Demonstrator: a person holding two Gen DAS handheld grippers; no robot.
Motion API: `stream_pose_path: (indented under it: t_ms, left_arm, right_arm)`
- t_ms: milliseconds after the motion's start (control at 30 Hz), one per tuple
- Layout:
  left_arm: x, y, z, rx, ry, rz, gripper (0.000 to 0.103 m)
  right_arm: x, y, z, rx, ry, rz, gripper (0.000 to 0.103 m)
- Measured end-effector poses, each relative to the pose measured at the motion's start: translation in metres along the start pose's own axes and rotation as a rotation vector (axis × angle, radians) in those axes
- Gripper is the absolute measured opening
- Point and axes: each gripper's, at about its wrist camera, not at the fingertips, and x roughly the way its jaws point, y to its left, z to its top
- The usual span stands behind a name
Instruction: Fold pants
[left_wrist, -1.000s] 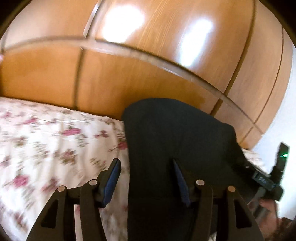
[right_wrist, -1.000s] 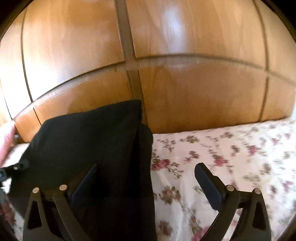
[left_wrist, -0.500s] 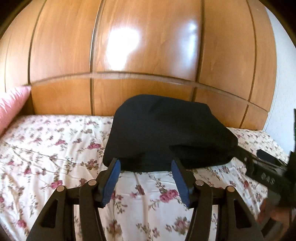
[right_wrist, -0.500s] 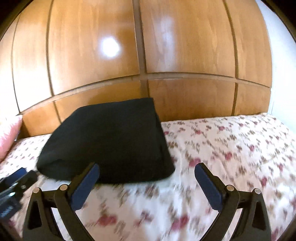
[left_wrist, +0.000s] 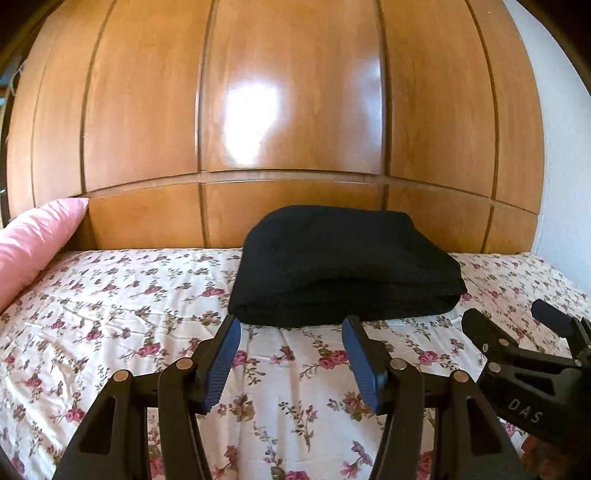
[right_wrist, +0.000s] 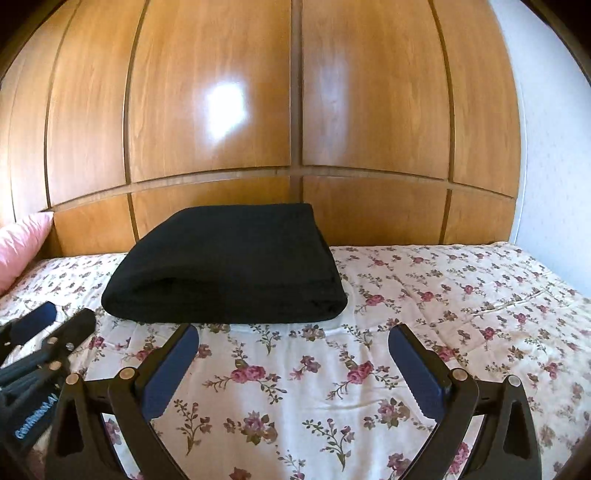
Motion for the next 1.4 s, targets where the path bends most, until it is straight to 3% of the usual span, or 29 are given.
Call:
stream_pose_path:
  t_ms: [300,967,1400]
  left_arm:
    - [0.000,0.010,0.001,-0.041,0.005,0.025,0.058]
    - [0.002,0.013,-0.001,-0.057,0.025,0.007,0.058]
    - [0.003,0.017,-0.001,-0.081,0.033,0.010,0.072]
  right_arm:
    - [0.000,0.004,-0.002,-0.022,0.005,0.016,0.103]
    - [0.002,-0.001,-0.002,0.007,0.018,0.021,0.103]
    - [0.002,0.001,-0.002,0.004,0.018,0.018,0.103]
